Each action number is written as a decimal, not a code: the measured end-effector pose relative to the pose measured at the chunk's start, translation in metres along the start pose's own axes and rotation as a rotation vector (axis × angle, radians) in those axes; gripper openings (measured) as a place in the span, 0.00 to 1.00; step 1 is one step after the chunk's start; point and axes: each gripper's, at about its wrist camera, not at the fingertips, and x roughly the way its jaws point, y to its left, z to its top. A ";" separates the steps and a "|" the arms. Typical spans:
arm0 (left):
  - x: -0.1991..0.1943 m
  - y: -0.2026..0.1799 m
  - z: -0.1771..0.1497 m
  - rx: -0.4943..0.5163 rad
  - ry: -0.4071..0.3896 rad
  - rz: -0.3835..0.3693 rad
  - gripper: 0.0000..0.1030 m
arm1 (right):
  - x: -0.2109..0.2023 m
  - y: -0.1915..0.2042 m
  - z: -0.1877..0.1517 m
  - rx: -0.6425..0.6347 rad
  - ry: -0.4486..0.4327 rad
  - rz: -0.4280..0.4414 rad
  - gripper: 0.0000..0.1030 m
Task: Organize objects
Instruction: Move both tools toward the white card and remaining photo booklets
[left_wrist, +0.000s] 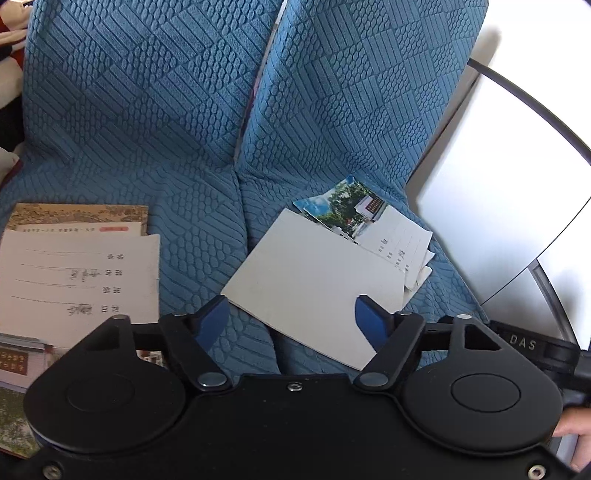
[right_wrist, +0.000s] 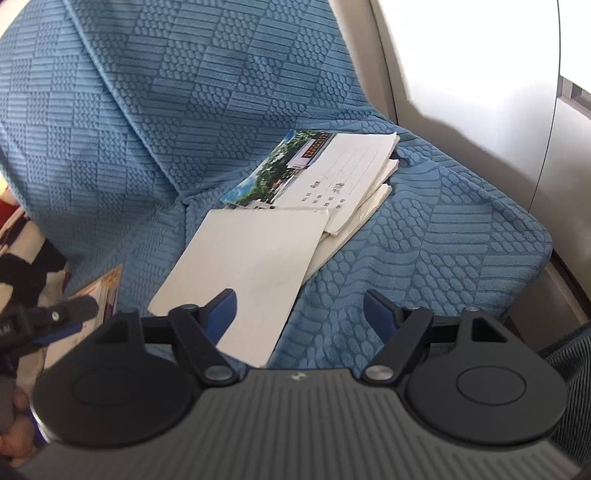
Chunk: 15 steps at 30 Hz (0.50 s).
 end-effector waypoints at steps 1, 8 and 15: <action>0.003 -0.001 0.000 -0.005 0.007 -0.005 0.62 | 0.003 -0.005 0.002 0.027 0.008 0.002 0.66; 0.033 -0.008 0.000 -0.004 0.066 -0.027 0.43 | 0.026 -0.019 0.011 0.114 0.060 0.029 0.45; 0.064 -0.016 -0.005 0.003 0.126 -0.058 0.26 | 0.058 -0.017 0.032 0.110 0.069 0.057 0.45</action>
